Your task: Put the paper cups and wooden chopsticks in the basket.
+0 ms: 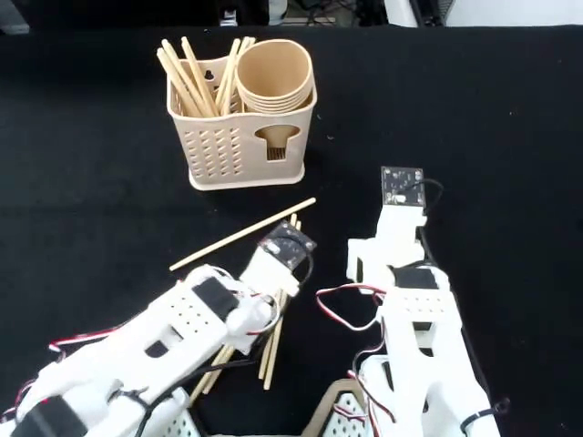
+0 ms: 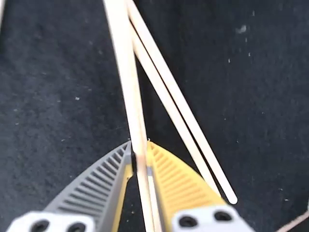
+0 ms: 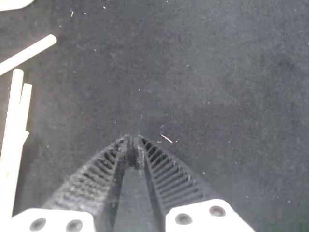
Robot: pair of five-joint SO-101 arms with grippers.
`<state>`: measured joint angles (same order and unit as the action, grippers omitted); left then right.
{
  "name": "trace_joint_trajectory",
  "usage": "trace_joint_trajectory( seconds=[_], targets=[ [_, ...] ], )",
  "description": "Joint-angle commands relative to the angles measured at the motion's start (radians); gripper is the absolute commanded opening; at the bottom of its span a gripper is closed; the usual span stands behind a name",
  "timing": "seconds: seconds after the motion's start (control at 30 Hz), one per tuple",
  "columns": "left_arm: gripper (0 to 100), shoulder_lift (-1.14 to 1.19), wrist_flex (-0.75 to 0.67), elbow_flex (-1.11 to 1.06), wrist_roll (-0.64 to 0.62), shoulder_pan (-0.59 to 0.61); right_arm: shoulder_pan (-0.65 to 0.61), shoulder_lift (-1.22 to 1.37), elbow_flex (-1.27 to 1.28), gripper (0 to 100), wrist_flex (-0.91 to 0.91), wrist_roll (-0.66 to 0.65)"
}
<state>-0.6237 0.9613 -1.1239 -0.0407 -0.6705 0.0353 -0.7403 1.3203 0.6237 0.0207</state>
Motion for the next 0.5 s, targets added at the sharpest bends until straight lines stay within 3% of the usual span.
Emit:
trace_joint_trajectory(
  seconds=[0.0,0.2,0.37,0.47],
  targets=[
    [3,-0.064,0.038,0.007,0.008,0.018,0.003,-0.031,-0.007,1.5,-0.020,0.002],
    [3,-0.071,0.025,0.007,0.061,0.019,0.003,-0.030,-0.005,1.5,-0.020,0.002],
    [3,-0.009,-0.081,-0.010,0.061,0.021,0.003,-0.030,-0.004,1.5,-0.020,0.002],
    [8,0.071,-0.107,0.012,0.055,0.041,0.003,-0.030,-0.004,1.5,-0.020,0.002]
  ],
)
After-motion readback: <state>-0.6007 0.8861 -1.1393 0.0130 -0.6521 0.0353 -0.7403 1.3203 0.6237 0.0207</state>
